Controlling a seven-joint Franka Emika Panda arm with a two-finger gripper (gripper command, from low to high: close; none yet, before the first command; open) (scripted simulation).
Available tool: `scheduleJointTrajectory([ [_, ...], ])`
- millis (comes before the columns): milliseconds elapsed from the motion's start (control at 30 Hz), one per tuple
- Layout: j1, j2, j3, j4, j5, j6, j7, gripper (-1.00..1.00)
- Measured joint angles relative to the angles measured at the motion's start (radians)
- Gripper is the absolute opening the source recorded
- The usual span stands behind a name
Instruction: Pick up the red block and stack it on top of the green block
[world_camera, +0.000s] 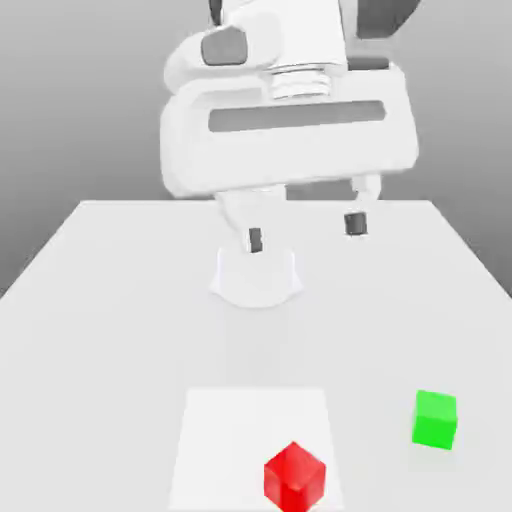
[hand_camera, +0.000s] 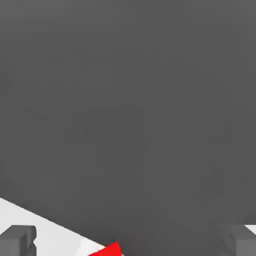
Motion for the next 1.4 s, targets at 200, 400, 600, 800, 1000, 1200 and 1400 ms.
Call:
scheduleJointTrajectory([
  [200,0.024,0.212,0.004,-0.034,-0.005,0.081,-0.143,0.00],
  [400,0.019,0.418,0.014,-0.053,-0.054,0.186,-0.222,0.00],
  [600,-0.005,0.549,0.044,-0.034,-0.023,0.293,-0.250,-1.00],
  [800,-0.003,0.522,0.040,-0.039,-0.034,0.270,-0.242,-1.00],
  [1000,0.064,0.348,0.060,-0.088,-0.078,0.141,-0.180,-1.00],
  [1200,0.258,0.220,0.198,-0.173,-0.124,0.102,-0.054,-1.00],
  [1400,0.298,0.353,0.197,-0.187,-0.168,0.251,0.002,-1.00],
])
